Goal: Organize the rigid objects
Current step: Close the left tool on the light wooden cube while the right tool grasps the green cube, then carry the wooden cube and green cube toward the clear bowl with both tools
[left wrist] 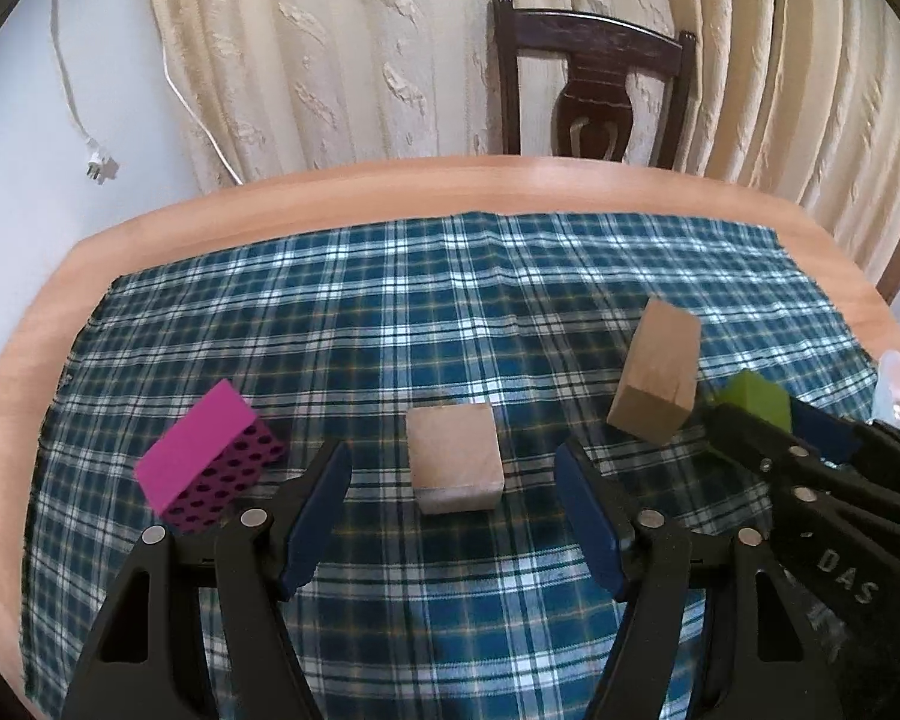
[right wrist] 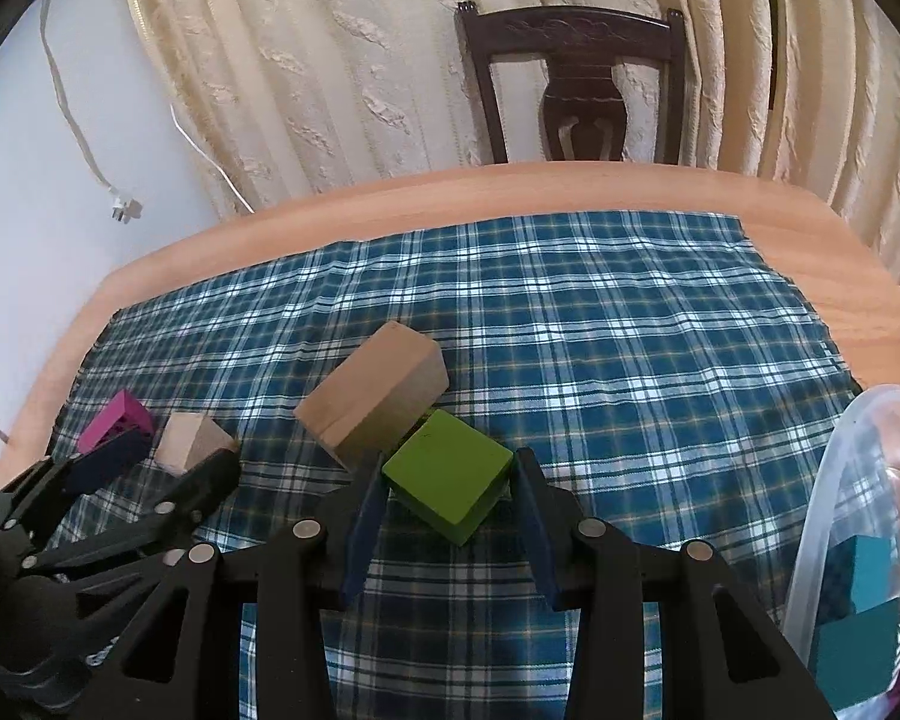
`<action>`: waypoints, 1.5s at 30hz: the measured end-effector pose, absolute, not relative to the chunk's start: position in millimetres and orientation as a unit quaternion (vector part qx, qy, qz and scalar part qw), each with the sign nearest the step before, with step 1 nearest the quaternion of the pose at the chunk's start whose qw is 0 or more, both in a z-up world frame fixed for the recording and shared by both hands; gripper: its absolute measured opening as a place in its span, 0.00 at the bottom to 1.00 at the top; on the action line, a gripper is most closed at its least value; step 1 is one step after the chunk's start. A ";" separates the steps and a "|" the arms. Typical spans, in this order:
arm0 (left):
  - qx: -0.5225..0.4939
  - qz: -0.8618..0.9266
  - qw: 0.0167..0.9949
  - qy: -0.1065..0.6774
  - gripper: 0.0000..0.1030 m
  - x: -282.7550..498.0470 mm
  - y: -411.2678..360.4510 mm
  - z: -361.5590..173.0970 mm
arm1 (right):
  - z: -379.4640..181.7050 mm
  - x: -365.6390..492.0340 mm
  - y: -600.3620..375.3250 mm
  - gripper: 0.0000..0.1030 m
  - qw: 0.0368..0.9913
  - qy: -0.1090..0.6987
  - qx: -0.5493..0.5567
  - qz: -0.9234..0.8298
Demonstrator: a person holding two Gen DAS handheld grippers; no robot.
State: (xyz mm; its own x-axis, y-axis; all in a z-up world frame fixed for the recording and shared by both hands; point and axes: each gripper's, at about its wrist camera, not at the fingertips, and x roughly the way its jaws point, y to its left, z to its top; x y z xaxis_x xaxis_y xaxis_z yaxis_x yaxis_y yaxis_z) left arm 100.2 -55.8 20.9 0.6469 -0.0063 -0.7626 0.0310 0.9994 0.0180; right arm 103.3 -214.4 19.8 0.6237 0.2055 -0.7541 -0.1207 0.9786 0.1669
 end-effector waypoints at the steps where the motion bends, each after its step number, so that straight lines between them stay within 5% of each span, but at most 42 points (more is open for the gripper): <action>1: 0.016 -0.011 0.906 0.422 0.62 101.5 -55.7 18.8 | 20.0 103.4 -214.4 0.43 0.900 0.424 0.050 0.091; 7: 0.011 -0.021 0.900 0.434 0.30 106.4 -54.5 11.8 | 21.4 102.7 -213.2 0.43 0.902 0.420 0.048 0.088; 45: 0.082 -0.004 0.938 0.337 0.30 53.4 -84.3 56.8 | 63.4 79.8 -259.3 0.43 0.931 0.350 0.101 0.008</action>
State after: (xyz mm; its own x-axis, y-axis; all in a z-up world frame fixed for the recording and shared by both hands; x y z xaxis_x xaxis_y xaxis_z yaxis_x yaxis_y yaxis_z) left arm 53.4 -84.3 56.8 0.7724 0.0486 -0.6332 0.0621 0.9865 0.1516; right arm 79.8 -259.3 63.4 0.7551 0.0859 -0.6499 0.0550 0.9796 0.1934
